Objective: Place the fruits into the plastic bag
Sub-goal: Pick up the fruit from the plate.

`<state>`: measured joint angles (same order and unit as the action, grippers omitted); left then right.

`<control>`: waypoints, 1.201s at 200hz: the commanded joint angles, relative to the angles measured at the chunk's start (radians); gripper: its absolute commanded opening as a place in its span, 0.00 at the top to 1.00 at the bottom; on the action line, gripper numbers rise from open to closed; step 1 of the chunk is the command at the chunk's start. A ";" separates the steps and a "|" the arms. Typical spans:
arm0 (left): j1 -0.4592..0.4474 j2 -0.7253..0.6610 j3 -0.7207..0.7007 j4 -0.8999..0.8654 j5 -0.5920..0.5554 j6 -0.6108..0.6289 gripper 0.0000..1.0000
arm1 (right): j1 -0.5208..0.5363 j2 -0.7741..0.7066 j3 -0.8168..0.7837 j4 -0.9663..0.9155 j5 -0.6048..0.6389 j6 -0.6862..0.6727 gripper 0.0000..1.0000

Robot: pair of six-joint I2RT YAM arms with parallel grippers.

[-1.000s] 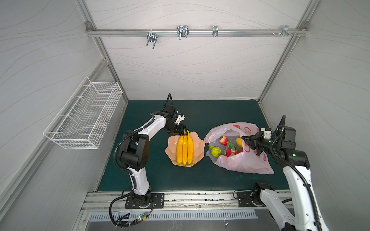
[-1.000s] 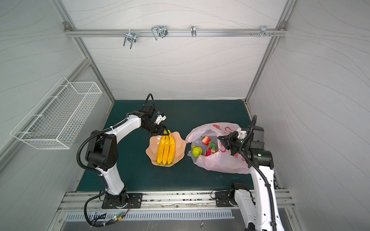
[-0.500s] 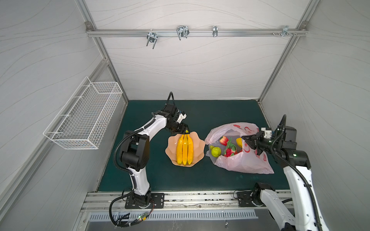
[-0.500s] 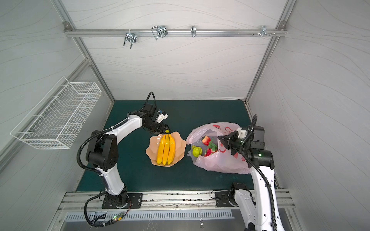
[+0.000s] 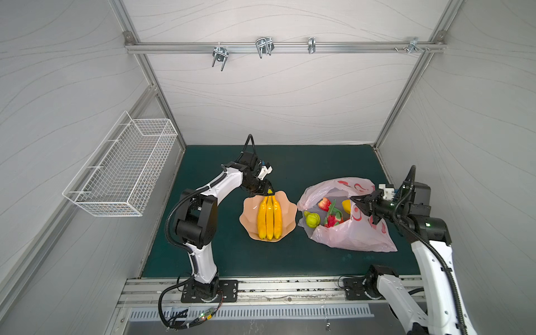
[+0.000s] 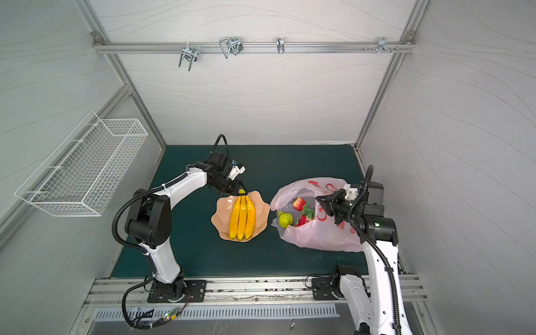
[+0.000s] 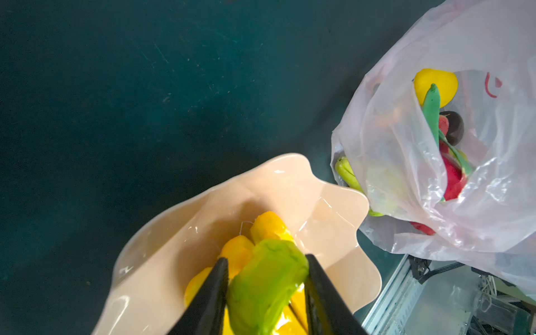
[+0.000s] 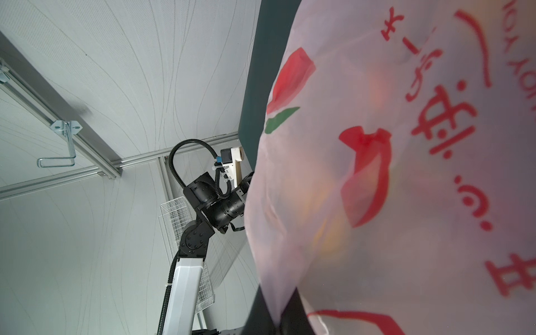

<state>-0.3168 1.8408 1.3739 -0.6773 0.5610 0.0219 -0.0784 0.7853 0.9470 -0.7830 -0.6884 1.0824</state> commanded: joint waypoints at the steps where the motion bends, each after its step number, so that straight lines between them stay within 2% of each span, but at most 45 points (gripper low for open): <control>1: -0.004 -0.023 -0.016 0.023 0.006 0.013 0.62 | -0.004 0.000 0.017 -0.018 -0.003 -0.002 0.93; 75: -0.002 -0.067 -0.024 0.005 -0.017 0.023 0.80 | -0.004 -0.007 0.009 -0.018 -0.003 -0.001 0.93; 131: -0.002 -0.083 -0.044 0.007 -0.004 0.006 1.00 | -0.004 -0.009 0.003 -0.012 -0.005 0.002 0.93; 164: -0.002 -0.128 -0.019 -0.001 0.008 -0.033 1.00 | -0.004 -0.006 0.006 -0.007 -0.005 0.005 0.93; 198: -0.001 -0.240 -0.020 0.014 0.022 -0.154 1.00 | -0.005 -0.007 0.007 -0.004 -0.006 0.008 0.93; 240: -0.023 -0.422 -0.085 0.031 -0.142 -0.368 1.00 | -0.004 -0.004 0.001 0.020 -0.010 0.022 0.93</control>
<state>-0.3191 1.5028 1.3132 -0.6636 0.5079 -0.1970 -0.0784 0.7853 0.9470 -0.7845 -0.6895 1.0851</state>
